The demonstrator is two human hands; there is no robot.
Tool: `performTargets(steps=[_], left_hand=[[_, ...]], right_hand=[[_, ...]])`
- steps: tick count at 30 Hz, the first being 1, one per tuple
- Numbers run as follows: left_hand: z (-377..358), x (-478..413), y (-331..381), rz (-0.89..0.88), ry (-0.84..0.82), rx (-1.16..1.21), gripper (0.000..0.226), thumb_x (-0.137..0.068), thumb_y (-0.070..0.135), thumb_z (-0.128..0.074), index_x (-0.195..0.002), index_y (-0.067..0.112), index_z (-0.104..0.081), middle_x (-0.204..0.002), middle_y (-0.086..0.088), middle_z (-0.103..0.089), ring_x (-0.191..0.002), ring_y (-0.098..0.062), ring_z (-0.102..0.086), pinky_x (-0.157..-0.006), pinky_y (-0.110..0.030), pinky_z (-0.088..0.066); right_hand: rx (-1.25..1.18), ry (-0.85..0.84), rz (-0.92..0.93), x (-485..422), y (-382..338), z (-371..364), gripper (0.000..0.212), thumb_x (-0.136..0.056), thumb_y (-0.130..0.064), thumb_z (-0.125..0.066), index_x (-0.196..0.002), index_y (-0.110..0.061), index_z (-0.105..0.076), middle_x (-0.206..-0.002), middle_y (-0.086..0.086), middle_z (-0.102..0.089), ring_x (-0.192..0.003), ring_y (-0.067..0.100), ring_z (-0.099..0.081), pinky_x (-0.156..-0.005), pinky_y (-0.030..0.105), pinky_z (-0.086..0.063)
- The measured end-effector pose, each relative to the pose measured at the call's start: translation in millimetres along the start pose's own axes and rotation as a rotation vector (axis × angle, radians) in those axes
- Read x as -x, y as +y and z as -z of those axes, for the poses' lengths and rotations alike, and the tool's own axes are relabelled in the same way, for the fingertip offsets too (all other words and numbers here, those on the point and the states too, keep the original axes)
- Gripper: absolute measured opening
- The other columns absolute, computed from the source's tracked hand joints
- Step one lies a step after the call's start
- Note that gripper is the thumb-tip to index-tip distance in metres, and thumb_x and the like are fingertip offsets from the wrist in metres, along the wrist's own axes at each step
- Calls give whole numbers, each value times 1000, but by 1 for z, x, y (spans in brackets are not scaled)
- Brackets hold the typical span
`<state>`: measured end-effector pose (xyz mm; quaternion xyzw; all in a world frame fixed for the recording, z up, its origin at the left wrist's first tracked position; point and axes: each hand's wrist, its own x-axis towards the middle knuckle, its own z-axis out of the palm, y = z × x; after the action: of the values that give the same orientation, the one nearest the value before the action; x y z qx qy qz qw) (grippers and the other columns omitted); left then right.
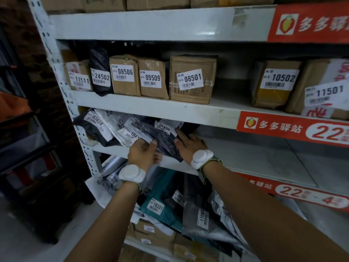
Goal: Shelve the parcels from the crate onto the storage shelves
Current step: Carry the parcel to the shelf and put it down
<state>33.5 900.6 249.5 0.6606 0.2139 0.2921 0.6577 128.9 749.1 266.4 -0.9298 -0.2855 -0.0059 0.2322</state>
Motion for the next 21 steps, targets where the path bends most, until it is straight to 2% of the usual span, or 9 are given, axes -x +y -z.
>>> performTargets(steps=[2,5,8,12,14,16,19,21], left_hand=[[4,6,1,-19,46,-28,27,-91,29,-70,-86,9,-52,-66,-12,-65,-51,-24,-66,-51,-37,-59],[4,15,-1,-58,93,-93,41,-86,37,-71,-93,5,-47,-74,-18,-61,-51,-25,-59,-50,-35,-51],[-5,48,0,-82,121,-333,37,-90,33,-68,-104,15,-38,-74,-3,-55,-63,-20,-56,-56,-31,-45],[-16,98,-10,-168,-184,-604,35,-91,35,-65,-107,19,-39,-73,-5,-58,-64,-27,-60,-56,-42,-52],[-28,132,-16,-221,-325,-778,32,-91,39,-64,-106,23,-41,-69,0,-56,-62,-23,-59,-54,-39,-50],[-40,164,-17,-272,-391,-905,29,-89,43,-64,-103,27,-44,-70,7,-56,-65,-20,-59,-58,-36,-51],[-61,202,-19,-277,-533,-977,26,-90,47,-60,-104,28,-50,-84,4,-63,-77,-24,-62,-69,-40,-55],[-78,236,-22,-277,-604,-1005,37,-92,45,-60,-122,26,-53,-104,1,-67,-89,-24,-64,-76,-39,-56]], right_hand=[[-5,45,9,3,-2,-1,57,-100,-59,-24,-155,-42,-17,-156,6,-36,-140,34,-35,-116,49,-24],[49,150,-66,17,-1,-1,57,-101,-58,-25,-153,-35,-28,-160,11,-25,-146,32,-25,-118,49,-19],[78,226,-96,47,6,3,58,-102,-55,-29,-150,-24,-36,-152,16,-36,-138,35,-35,-114,48,-26],[85,190,-12,100,26,17,72,-93,-62,-19,-137,-13,-48,-139,15,-47,-123,36,-45,-108,47,-32],[129,216,45,141,51,27,68,-93,-60,-21,-132,-12,-51,-133,13,-50,-119,36,-47,-108,47,-32],[201,236,95,182,75,37,67,-93,-59,-22,-130,-14,-54,-131,10,-53,-120,35,-49,-110,48,-32],[292,167,136,235,112,51,67,-92,-60,-23,-135,-17,-51,-137,8,-51,-128,33,-45,-115,49,-27],[333,117,133,275,136,62,70,-91,-62,-22,-138,-18,-49,-142,8,-49,-131,33,-43,-117,49,-26]])
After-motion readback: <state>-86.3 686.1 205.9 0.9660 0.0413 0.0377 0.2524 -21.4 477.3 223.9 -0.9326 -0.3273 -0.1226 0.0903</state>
